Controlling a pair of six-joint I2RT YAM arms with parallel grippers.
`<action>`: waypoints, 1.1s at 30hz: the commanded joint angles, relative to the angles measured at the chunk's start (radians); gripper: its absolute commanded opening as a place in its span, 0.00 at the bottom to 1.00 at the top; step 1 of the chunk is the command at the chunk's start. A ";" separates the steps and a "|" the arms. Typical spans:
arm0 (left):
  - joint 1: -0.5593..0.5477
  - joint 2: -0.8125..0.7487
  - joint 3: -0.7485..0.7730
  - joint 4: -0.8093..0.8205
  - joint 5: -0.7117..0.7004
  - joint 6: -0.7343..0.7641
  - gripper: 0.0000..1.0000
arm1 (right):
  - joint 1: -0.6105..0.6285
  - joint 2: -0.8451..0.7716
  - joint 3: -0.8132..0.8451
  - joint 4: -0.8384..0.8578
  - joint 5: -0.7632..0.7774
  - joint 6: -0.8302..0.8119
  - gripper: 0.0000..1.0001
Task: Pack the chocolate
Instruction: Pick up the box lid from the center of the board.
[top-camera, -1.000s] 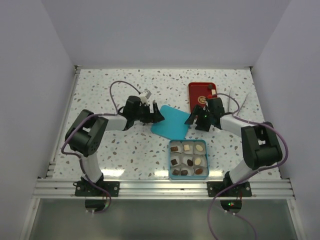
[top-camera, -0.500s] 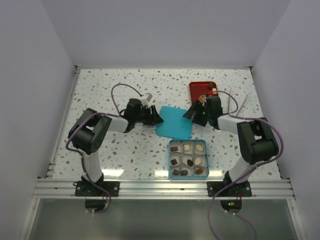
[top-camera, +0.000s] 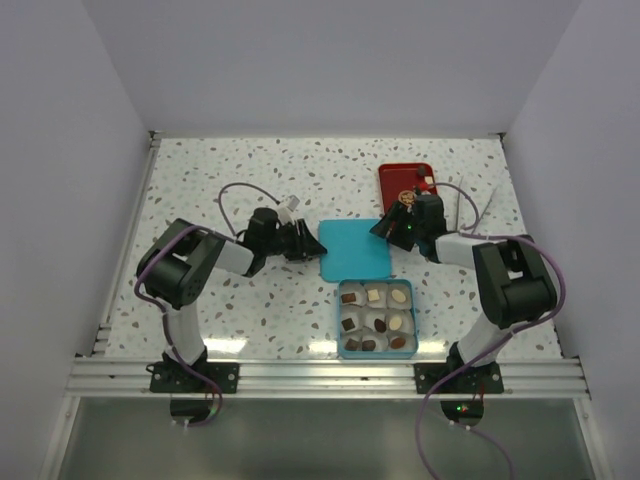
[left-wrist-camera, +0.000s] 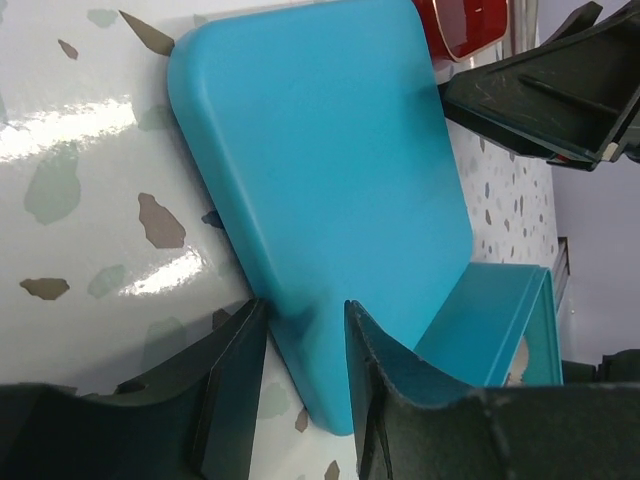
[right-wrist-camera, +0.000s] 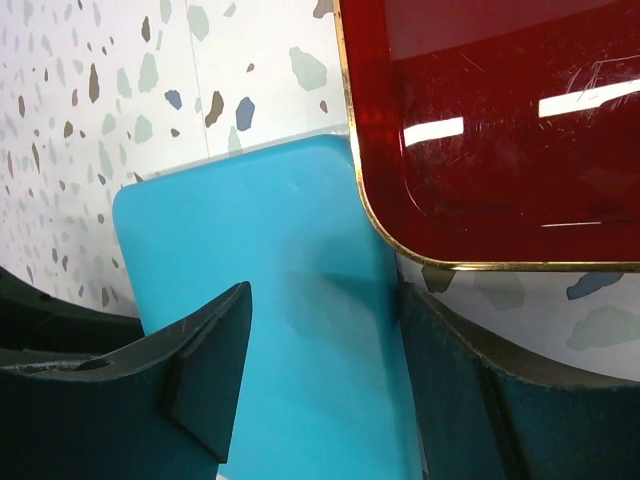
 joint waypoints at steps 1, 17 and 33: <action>-0.039 -0.040 0.013 0.247 0.114 -0.119 0.41 | 0.073 0.053 -0.022 -0.069 -0.110 0.032 0.63; -0.045 0.019 0.056 0.420 0.113 -0.213 0.42 | 0.099 0.100 -0.005 -0.089 -0.145 0.014 0.63; -0.056 0.101 0.046 0.545 0.128 -0.267 0.44 | 0.152 0.143 0.036 -0.105 -0.179 0.014 0.63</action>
